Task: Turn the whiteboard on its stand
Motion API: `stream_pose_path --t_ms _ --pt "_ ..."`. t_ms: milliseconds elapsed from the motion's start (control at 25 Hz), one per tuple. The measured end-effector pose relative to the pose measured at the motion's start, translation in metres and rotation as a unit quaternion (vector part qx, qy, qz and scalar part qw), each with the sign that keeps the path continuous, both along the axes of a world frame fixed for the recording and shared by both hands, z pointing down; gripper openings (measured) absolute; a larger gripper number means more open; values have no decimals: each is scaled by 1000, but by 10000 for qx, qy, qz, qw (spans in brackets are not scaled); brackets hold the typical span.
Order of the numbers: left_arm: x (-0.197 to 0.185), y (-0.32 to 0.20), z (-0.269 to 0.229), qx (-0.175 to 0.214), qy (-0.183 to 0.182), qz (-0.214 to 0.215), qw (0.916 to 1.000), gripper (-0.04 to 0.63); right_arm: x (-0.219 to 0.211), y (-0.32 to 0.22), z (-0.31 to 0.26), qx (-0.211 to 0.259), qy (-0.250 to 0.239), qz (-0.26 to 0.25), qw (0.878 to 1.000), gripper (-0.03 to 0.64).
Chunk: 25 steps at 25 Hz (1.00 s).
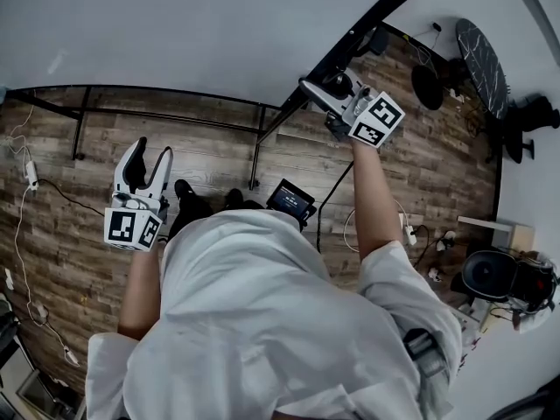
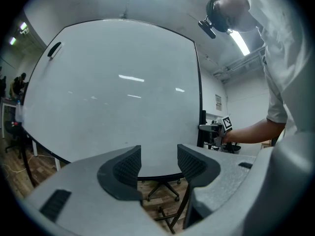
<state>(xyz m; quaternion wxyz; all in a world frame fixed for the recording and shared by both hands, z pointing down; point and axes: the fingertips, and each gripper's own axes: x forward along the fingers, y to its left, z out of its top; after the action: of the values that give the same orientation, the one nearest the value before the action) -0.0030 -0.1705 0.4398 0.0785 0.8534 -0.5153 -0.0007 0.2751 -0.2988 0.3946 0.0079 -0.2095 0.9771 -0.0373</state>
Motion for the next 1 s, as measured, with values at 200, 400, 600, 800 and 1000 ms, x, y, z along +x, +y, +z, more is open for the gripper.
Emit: stream_pose_path --t_ms 200,400,600,800,1000 --pt "-2 2 1 -4 -6 6 10000 238 13 -1 -1 -1 -84 125 9999 181" --pt "13 0 -2 10 4 55 10000 238 34 -4 -2 -23 -67 124 9999 181" --pt "10 1 1 -18 14 78 10000 238 41 -4 -1 -14 28 183 9998 181" --pt "13 -3 0 -42 -19 140 9999 238 51 -10 -1 -52 98 229 9997 179" --pt "11 -1 1 -48 10 89 9999 238 64 -9 0 -84 140 319 9994 179"
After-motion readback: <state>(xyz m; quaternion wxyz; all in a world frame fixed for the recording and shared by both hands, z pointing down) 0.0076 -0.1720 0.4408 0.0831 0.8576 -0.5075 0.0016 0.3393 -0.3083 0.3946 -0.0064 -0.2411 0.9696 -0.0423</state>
